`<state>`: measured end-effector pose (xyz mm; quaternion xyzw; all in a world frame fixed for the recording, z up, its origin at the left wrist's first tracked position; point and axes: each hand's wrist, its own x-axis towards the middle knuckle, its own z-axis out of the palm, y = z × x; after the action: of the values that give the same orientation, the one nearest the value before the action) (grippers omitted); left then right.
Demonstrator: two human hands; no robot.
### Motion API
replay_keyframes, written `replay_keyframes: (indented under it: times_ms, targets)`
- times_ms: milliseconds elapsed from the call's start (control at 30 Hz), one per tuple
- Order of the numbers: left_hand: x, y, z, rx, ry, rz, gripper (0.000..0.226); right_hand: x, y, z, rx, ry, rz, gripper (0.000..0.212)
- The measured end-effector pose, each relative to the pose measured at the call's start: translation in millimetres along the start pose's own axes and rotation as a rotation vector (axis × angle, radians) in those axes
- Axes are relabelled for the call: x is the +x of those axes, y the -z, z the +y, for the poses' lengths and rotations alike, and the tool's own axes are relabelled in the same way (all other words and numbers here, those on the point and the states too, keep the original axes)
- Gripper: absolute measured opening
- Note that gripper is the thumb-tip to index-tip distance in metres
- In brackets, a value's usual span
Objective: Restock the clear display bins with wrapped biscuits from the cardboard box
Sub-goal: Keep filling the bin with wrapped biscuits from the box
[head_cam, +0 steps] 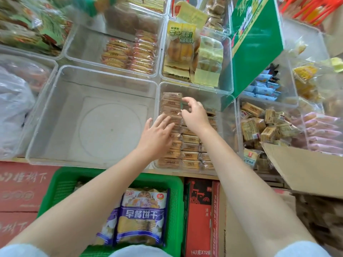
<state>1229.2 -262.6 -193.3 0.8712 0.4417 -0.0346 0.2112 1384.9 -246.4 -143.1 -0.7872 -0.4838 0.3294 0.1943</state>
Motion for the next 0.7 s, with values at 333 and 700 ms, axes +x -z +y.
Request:
replay_keyframes:
  times_ms: [333,700]
  targets:
    - [-113,18,164,-0.535,-0.189,0.171,0.021,-213,125,49,0.339,0.158,0.315,0.025]
    - [-194,-22,367,-0.445,-0.472,0.222,0.022,-370,203,263,-0.339,-0.331,0.115,0.021]
